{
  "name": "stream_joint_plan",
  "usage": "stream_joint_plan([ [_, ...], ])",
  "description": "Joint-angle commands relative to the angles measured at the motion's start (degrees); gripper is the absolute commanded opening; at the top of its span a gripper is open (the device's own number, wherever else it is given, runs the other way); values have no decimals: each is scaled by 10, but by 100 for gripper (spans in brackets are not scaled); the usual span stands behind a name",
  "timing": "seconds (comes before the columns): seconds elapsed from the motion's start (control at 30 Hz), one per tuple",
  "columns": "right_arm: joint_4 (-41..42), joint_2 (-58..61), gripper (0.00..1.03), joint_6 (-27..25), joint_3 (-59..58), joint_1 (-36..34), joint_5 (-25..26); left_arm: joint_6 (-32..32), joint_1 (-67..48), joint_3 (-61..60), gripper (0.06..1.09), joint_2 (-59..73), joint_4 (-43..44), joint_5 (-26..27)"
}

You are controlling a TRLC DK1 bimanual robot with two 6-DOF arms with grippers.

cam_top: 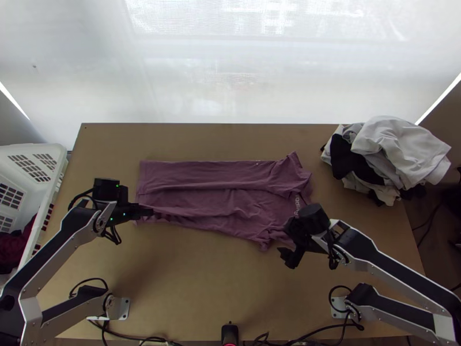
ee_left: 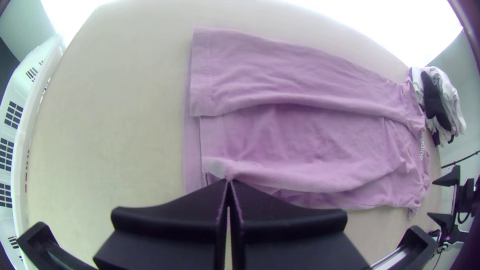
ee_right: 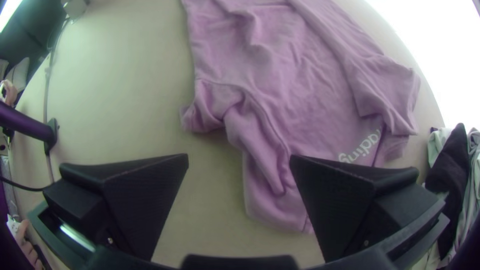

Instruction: Fold the t-shirt

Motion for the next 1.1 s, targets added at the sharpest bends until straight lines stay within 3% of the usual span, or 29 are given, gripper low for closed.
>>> stream_joint_plan([
  [0.0,-9,-13,87,-16,-34,19,-5,-2,11,27,9,20,12,-1],
  [0.27,5,-24,84,-40,-69,-25,-4,0,10,45,9,49,15,-1],
  [0.6,55,11,52,-70,-76,-54,-4,2,11,43,9,47,15,-1],
  [0.73,72,30,27,-77,-73,-59,-3,3,13,41,9,43,15,-1],
  [0.9,82,41,4,-85,-73,-60,8,4,18,40,9,40,14,-1],
  [1.07,82,30,3,-87,-67,-68,11,5,24,40,9,34,13,-1],
])
